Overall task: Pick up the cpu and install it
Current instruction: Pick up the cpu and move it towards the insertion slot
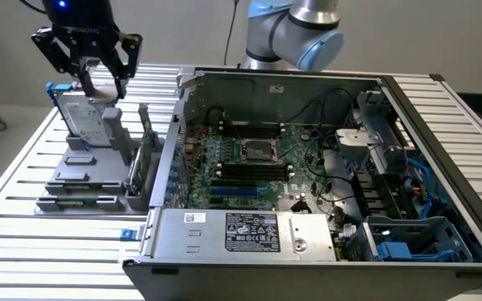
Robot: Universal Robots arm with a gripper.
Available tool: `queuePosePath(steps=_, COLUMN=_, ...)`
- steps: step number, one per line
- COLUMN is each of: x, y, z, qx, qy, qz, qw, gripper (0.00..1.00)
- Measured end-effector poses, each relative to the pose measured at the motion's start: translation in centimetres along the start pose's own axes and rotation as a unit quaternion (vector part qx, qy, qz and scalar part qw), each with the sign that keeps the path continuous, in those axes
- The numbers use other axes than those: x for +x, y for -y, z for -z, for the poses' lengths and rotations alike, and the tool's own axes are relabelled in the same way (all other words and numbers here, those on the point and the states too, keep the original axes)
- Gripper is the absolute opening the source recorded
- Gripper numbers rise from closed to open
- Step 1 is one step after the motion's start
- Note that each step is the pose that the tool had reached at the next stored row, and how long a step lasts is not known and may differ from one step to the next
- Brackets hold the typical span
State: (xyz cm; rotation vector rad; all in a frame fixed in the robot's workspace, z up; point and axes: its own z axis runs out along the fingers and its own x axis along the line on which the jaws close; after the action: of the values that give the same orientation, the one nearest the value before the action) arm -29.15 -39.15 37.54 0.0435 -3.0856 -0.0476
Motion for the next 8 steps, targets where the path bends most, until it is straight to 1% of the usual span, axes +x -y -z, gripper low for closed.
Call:
queuePosePath(steps=3, x=-1.3, y=0.06, z=0.87, qx=-0.0028, qy=0.0001, qz=0.000, qw=1.0000, gripper=0.55)
queuePosePath(steps=8, x=-3.5, y=0.22, z=1.88, qx=-0.0054, qy=-0.0001, qz=0.000, qw=1.0000, gripper=0.55)
